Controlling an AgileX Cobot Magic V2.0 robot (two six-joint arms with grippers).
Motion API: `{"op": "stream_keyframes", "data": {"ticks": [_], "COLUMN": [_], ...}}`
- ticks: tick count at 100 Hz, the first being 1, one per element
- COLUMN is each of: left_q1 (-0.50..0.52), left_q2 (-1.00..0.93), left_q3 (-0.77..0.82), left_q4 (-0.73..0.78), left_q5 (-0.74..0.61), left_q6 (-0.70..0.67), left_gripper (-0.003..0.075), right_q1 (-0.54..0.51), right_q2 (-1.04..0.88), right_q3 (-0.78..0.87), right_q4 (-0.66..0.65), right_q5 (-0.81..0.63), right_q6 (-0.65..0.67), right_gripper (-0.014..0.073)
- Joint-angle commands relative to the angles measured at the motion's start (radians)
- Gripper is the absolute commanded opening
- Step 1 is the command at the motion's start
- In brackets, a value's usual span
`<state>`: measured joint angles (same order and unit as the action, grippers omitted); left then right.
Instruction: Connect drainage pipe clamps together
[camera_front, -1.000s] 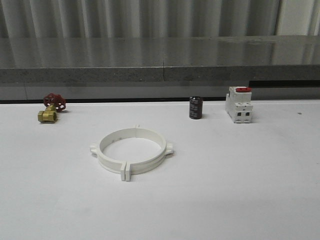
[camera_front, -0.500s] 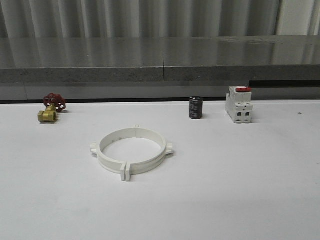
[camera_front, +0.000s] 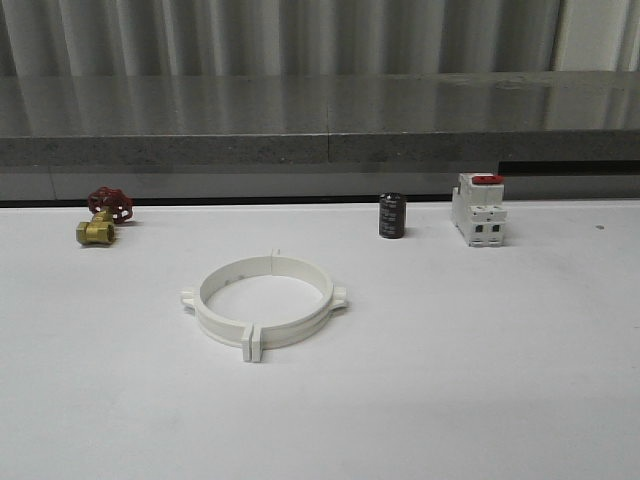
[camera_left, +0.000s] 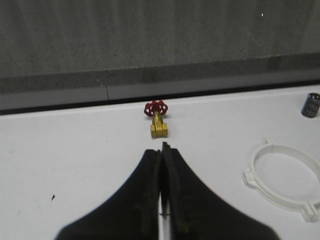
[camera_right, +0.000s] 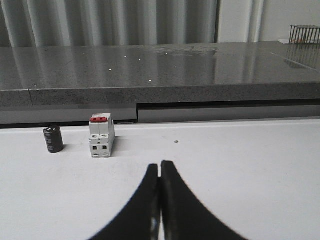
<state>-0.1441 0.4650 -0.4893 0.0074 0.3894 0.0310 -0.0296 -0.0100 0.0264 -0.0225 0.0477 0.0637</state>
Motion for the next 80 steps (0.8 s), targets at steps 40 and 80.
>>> {"op": "stream_keyframes", "data": {"ticks": [40, 80], "left_q1": [0.047, 0.067], "left_q2": [-0.354, -0.496], "left_q3": [0.384, 0.53], "left_q4": [0.001, -0.007], "left_q5": [-0.307, -0.389], "left_q6": [-0.004, -0.007], "left_gripper": [-0.0021, -0.0021], "right_q1": [0.0, 0.0], "right_q2": [-0.019, -0.019], "right_q3": [-0.015, -0.015], "right_q4": [-0.002, -0.002], "right_q5": [-0.089, -0.089], "right_q6": [-0.006, -0.006], "right_gripper": [-0.0067, -0.0067]}}
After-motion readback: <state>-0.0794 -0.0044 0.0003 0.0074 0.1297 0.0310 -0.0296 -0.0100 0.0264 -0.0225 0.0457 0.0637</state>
